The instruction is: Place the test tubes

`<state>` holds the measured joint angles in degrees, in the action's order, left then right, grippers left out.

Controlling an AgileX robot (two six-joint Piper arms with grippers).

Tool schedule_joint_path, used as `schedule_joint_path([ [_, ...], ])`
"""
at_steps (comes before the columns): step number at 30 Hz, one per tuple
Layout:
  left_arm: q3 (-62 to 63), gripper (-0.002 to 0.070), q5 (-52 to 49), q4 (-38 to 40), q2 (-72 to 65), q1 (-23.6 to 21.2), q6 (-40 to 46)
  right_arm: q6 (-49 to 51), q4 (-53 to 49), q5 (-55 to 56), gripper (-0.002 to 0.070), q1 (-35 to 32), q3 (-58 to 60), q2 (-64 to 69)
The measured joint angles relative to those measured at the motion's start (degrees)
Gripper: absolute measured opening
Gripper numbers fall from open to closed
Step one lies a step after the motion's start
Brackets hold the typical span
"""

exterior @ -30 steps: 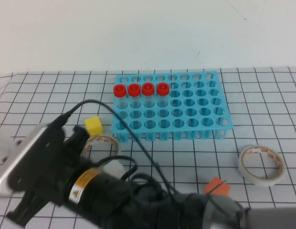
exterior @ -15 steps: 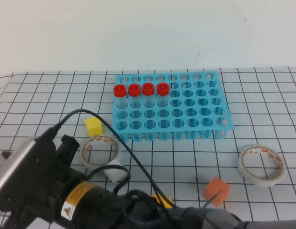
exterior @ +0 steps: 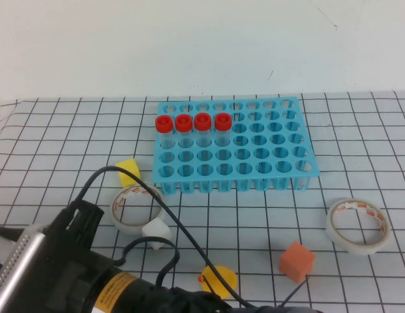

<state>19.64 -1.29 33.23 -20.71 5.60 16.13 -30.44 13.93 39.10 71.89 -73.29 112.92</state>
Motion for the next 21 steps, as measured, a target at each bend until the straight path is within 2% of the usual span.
schedule_joint_path([
  [9, 0.0, 0.0216, -3.05, 1.42, 0.0, 0.0, -0.72, 0.12, -0.26, 2.43, 0.0234, 0.05, 0.0, 0.0],
  [17, 0.0, 0.0219, -3.05, 1.91, 0.0, 0.0, -1.19, 0.34, -0.26, 2.22, 0.0234, 0.05, 0.0, 0.0],
  [19, 0.0, 0.025, -3.05, 1.75, 0.0, 0.0, -0.91, 0.34, -0.26, 2.22, 0.0234, 0.05, 0.0, 0.0],
  [21, 0.0, 0.0316, -2.83, 1.33, 0.0, 0.0, -0.51, 0.34, -0.26, 2.22, 0.0233, 0.05, 0.0, 0.0],
])
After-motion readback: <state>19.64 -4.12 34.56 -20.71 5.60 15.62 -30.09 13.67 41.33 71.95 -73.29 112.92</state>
